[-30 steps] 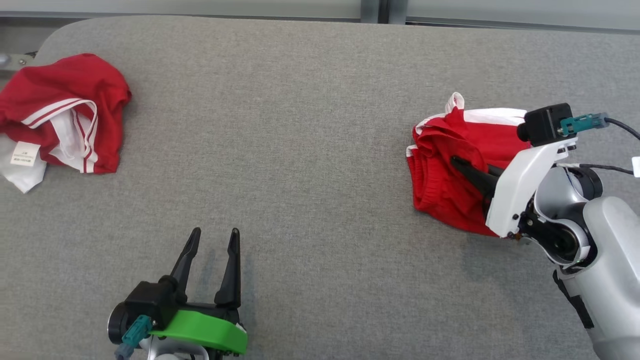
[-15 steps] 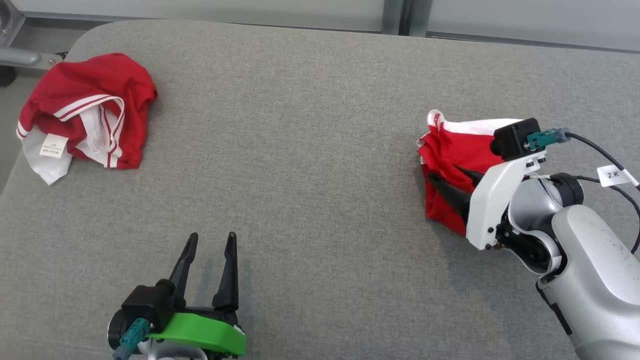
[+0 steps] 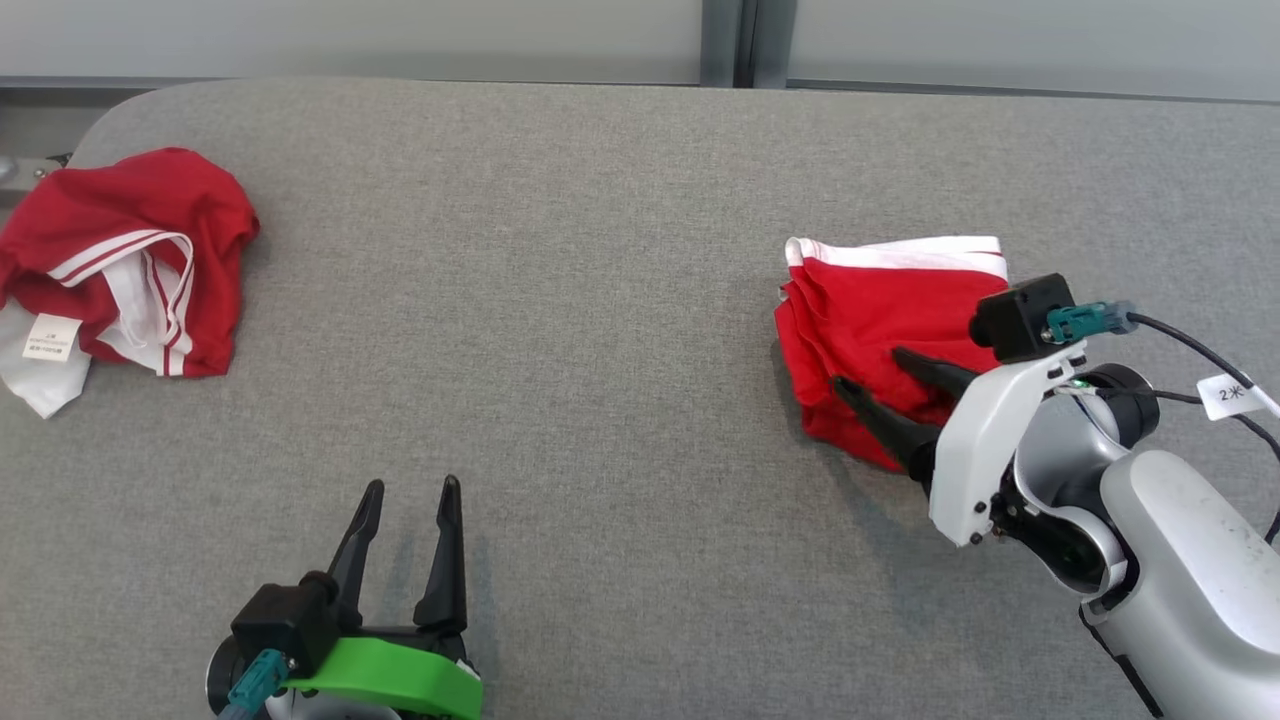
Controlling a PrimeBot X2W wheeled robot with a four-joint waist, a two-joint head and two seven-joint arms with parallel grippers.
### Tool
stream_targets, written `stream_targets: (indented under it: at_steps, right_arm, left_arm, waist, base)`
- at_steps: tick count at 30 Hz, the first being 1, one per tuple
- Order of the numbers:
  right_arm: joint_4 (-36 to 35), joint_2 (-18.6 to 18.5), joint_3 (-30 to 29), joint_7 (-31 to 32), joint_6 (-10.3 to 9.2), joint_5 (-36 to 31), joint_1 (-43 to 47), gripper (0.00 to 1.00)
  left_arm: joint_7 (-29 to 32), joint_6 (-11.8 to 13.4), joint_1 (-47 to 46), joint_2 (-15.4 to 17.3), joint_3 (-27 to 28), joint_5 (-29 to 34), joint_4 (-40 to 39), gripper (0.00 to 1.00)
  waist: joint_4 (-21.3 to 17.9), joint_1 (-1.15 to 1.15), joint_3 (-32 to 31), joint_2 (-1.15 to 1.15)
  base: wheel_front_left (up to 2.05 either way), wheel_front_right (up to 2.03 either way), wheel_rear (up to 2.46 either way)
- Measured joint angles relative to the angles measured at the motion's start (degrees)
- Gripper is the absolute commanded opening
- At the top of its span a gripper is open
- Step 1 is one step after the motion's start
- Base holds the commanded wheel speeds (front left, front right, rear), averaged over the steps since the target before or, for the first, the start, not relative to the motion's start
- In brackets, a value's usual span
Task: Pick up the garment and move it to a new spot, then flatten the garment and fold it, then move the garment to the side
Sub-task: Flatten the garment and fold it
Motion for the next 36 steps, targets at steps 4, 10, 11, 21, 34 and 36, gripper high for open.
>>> stream_targets:
  at_steps: [4, 10, 11, 21, 34, 36]
  right_arm:
    - [-2.7, -0.7, -1.4, -3.4, 0.0, 0.3, 1.3, 1.0]
    - [-6.5, -2.7, -5.7, -12.8, 0.0, -4.4, 4.6, 1.0]
    - [-6.5, -2.6, -6.9, -14.2, 0.0, -4.9, 5.3, 1.0]
    - [-2.5, 0.9, -17.9, -30.4, 0.0, -13.8, 16.3, 1.0]
    - [7.3, 8.8, -32.2, -42.7, 0.01, -28.8, 25.4, 1.0]
    - [6.6, 9.9, -33.6, -42.9, 0.01, -31.0, 26.1, 1.0]
  left_arm:
    - [0.0, 0.0, 0.3, -0.1, 0.4, 0.0, 0.1, 1.0]
    - [0.0, 0.2, 2.4, -0.1, 1.3, 0.0, 0.1, 1.0]
    - [0.0, 0.3, 2.8, -0.1, 1.4, -0.1, -0.1, 1.0]
    - [0.0, 1.0, 5.2, -0.1, 1.2, -0.9, -1.7, 1.0]
    - [0.0, 0.0, 6.8, -0.1, 2.7, 3.0, -1.4, 1.0]
    - [0.0, -0.3, 6.9, -0.1, 3.0, 3.6, -0.9, 1.0]
  waist:
    - [-0.8, 0.0, -0.8, 0.0]
    - [-2.1, 0.0, -3.3, 0.0]
    - [-2.4, 0.0, -3.7, 0.0]
    - [-4.1, 0.0, -7.2, 0.0]
    - [-4.2, 0.0, -10.2, 0.0]
    - [-4.2, 0.0, -10.5, 0.0]
  base:
    - [0.0, 0.0, 0.0]
    - [0.0, 0.0, 0.0]
    - [0.0, 0.0, 0.0]
    - [0.0, 0.0, 0.0]
    - [0.0, 0.0, 0.0]
    - [0.0, 0.0, 0.0]
